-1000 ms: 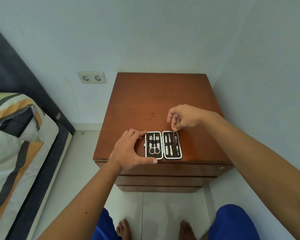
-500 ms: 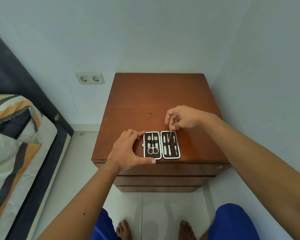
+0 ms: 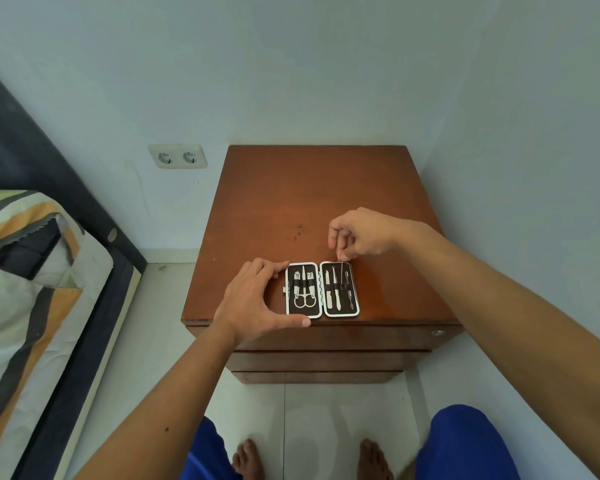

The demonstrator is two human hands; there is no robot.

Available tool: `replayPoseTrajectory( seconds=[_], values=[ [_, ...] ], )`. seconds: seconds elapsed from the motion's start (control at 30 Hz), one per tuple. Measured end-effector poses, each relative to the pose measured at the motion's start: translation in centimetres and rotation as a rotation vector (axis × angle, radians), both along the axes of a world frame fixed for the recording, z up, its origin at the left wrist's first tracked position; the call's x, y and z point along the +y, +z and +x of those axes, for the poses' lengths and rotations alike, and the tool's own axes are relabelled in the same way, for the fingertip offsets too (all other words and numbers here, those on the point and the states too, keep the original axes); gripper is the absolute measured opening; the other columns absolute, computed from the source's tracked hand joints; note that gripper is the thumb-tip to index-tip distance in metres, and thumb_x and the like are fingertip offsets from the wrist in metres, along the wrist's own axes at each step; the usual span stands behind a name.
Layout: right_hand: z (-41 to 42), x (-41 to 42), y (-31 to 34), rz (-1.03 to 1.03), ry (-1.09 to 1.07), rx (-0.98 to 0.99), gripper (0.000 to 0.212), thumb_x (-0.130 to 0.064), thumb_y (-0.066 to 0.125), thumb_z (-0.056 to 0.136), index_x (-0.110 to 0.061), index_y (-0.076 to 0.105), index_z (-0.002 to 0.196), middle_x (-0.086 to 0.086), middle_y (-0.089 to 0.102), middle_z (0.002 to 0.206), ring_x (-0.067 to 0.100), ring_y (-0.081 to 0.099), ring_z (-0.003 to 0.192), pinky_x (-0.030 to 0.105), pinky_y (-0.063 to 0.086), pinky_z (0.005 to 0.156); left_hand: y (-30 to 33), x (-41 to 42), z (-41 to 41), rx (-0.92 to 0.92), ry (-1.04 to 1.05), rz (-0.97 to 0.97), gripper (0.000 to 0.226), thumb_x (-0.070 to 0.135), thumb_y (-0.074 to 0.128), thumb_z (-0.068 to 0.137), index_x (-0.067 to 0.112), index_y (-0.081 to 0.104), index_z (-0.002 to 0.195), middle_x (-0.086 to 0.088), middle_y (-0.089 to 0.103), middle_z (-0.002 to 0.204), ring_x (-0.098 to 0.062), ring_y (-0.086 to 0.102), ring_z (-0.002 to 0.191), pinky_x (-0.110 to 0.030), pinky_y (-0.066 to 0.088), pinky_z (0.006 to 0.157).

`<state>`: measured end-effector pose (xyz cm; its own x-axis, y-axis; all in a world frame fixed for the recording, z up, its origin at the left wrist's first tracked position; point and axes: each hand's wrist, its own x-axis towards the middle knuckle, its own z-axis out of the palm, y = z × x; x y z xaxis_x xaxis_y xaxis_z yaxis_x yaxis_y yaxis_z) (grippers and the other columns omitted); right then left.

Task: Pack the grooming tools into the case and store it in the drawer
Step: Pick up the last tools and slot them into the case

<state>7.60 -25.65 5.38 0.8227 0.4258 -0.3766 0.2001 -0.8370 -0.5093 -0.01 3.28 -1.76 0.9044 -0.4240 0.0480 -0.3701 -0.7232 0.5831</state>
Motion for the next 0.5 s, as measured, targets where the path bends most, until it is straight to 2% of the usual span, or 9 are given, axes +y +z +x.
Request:
replayPoseTrajectory(
  seconds=[0.13, 0.23, 0.33, 0.43, 0.5],
  values=[
    [-0.8, -0.1, -0.8, 0.031, -0.050, -0.016, 0.030, -0.003, 0.083, 0.083, -0.018, 0.071, 0.106, -0.007, 0.081, 0.090, 0.003, 0.076, 0.082, 0.024, 0.059, 0.085, 0.0, -0.1, -0.1, 0.001, 0.000, -0.002, 0.119, 0.095, 0.075, 0.052, 0.034, 0.050, 0.150, 0.025, 0.047, 0.117, 0.001, 0.045, 0.110, -0.027, 0.044, 0.093],
    [-2.0, -0.7, -1.5, 0.117, -0.130, -0.059, 0.035, -0.002, 0.081, 0.084, -0.022, 0.074, 0.112, -0.011, 0.079, 0.100, -0.003, 0.072, 0.087, 0.020, 0.058, 0.087, 0.1, -0.1, -0.1, 0.003, 0.002, -0.004, 0.118, 0.096, 0.074, 0.051, 0.034, 0.051, 0.150, 0.025, 0.047, 0.117, 0.000, 0.045, 0.110, -0.029, 0.045, 0.094],
    [-3.6, -1.3, -2.2, 0.200, -0.225, -0.151, 0.032, -0.013, 0.080, 0.089, -0.029, 0.074, 0.116, -0.017, 0.076, 0.107, -0.005, 0.070, 0.092, 0.020, 0.057, 0.088, 0.0, -0.1, 0.0, 0.005, 0.002, -0.006, 0.120, 0.097, 0.072, 0.050, 0.035, 0.050, 0.150, 0.025, 0.047, 0.117, 0.000, 0.046, 0.111, -0.031, 0.046, 0.096],
    [-5.0, -1.3, -3.4, 0.252, -0.293, -0.239, 0.023, -0.029, 0.077, 0.092, -0.030, 0.077, 0.115, -0.016, 0.077, 0.105, -0.001, 0.069, 0.096, 0.018, 0.053, 0.087, 0.0, -0.1, -0.1, 0.005, 0.002, -0.005, 0.120, 0.099, 0.071, 0.050, 0.035, 0.050, 0.150, 0.025, 0.047, 0.117, 0.000, 0.046, 0.111, -0.031, 0.047, 0.096],
    [-5.7, -0.9, -4.4, 0.277, -0.334, -0.260, 0.019, -0.031, 0.079, 0.090, -0.029, 0.080, 0.109, -0.015, 0.076, 0.101, 0.001, 0.068, 0.092, 0.017, 0.052, 0.083, 0.0, -0.1, -0.1, 0.001, 0.001, -0.003, 0.120, 0.098, 0.071, 0.050, 0.035, 0.050, 0.150, 0.026, 0.047, 0.116, 0.000, 0.046, 0.110, -0.031, 0.047, 0.096]
  ],
)
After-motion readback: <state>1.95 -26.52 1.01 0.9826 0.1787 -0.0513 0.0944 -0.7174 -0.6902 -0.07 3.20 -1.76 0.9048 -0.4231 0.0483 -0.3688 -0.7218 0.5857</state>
